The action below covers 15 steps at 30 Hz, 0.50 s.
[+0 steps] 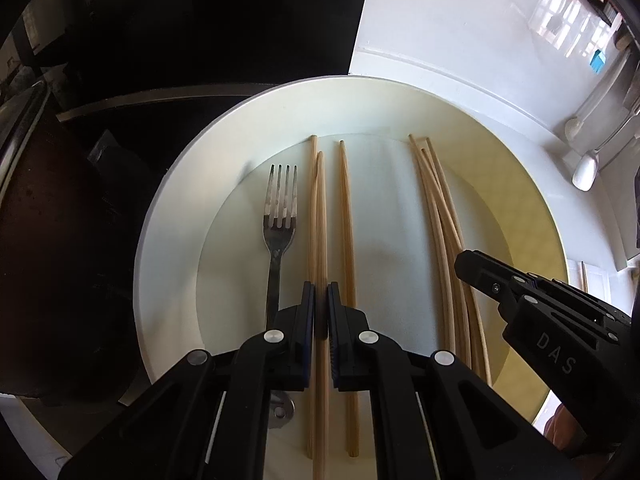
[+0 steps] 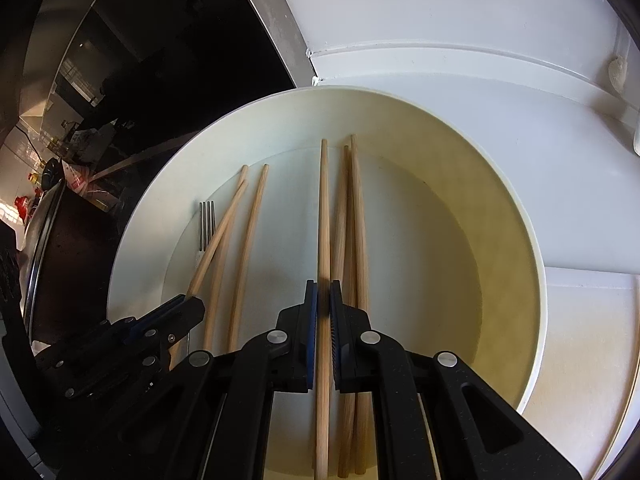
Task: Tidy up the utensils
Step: 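Lower both chopsticks into the water and open both tools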
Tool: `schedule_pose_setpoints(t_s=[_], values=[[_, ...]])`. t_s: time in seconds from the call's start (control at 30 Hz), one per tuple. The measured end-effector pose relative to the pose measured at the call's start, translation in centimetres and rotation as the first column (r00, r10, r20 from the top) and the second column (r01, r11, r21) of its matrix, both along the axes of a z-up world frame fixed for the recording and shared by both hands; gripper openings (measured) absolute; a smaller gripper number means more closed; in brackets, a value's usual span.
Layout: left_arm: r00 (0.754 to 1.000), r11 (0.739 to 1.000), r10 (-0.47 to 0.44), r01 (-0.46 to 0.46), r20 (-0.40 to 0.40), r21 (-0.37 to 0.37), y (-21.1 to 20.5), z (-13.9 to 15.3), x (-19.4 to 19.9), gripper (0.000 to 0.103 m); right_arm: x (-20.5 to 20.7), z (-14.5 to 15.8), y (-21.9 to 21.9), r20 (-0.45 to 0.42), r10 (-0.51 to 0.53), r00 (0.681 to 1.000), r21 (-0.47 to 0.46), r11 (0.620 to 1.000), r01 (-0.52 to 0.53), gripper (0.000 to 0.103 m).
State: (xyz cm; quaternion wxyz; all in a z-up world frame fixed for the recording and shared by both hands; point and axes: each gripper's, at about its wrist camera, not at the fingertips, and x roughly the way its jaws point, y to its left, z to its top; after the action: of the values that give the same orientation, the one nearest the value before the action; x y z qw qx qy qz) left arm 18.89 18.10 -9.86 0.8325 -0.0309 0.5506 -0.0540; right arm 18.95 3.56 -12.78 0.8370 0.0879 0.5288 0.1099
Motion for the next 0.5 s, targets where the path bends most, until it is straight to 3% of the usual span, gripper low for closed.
schedule_pose_setpoints(t_s=[0.1,0.2,0.37,0.5], values=[[1.000,1.000,0.006,-0.006,-0.012,0.001,0.1,-0.1,0.1,0.009,0.2,-0.2,0.2,-0.007,0.008,1.000,-0.004,1.000,-0.008,0.006],[1.000,1.000,0.015,-0.015,-0.013,0.002,0.5,-0.1,0.1,0.023,0.3,-0.1,0.3,-0.008,0.015,1.000,-0.011,1.000,-0.015,0.007],[1.000,1.000,0.030,-0.030,0.005,0.006,1.0,0.6,-0.3,0.062,-0.3,0.9,-0.2,0.015,0.005,1.000,-0.007,1.000,-0.005,0.017],[0.999,0.999,0.039,-0.039,0.022,0.020,1.5,1.3,-0.9,0.067,-1.3,2.4,-1.0,0.060,-0.009,0.998,-0.015,1.000,0.010,0.024]])
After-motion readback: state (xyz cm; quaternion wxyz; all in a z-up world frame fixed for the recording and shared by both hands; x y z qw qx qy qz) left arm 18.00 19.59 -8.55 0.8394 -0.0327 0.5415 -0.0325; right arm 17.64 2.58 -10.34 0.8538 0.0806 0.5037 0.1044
